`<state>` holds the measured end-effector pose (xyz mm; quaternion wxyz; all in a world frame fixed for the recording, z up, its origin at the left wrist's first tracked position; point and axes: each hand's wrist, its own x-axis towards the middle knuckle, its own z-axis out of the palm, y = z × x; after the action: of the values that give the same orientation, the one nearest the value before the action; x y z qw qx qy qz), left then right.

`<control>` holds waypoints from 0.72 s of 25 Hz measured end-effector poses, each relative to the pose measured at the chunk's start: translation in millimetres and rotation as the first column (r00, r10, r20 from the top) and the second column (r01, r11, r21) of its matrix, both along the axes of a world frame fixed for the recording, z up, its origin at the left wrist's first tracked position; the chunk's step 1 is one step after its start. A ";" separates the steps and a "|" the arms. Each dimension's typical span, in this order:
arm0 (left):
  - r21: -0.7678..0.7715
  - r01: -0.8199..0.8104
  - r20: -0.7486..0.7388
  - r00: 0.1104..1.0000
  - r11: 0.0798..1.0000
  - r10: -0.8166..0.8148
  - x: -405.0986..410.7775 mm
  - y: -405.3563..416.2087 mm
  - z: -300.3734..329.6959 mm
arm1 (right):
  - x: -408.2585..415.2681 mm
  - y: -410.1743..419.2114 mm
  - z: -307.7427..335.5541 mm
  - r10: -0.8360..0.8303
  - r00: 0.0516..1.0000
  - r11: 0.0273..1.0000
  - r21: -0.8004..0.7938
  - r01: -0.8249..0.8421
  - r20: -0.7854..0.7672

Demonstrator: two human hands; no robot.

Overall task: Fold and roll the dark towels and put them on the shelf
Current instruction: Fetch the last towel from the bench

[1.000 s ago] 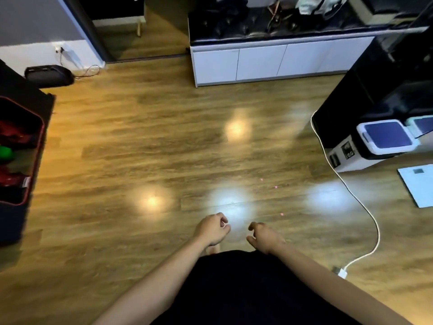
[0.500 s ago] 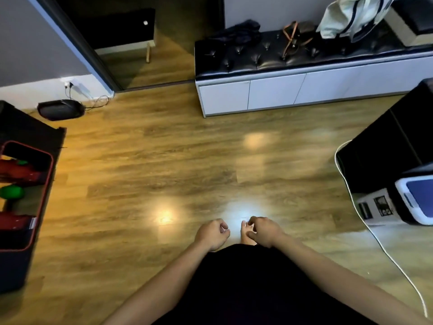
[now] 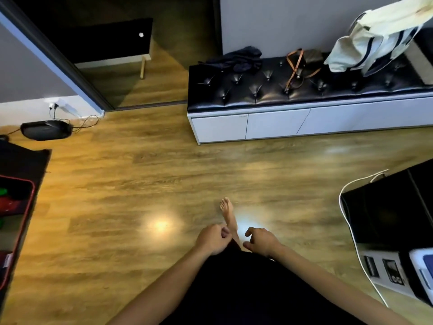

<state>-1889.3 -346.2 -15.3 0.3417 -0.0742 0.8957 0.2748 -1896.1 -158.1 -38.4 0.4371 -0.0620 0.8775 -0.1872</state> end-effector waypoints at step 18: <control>-0.001 -0.069 -0.018 0.997 0.998 0.069 -484.2 56.9 4.5 | -486.6 77.1 6.2 -0.164 0.985 0.986 -0.014 0.164 -0.044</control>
<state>-2373.4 -289.4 -10.8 0.3239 -0.1029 0.8958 0.2863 -2382.7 -80.9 -32.2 0.4000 0.0039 0.8883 -0.2258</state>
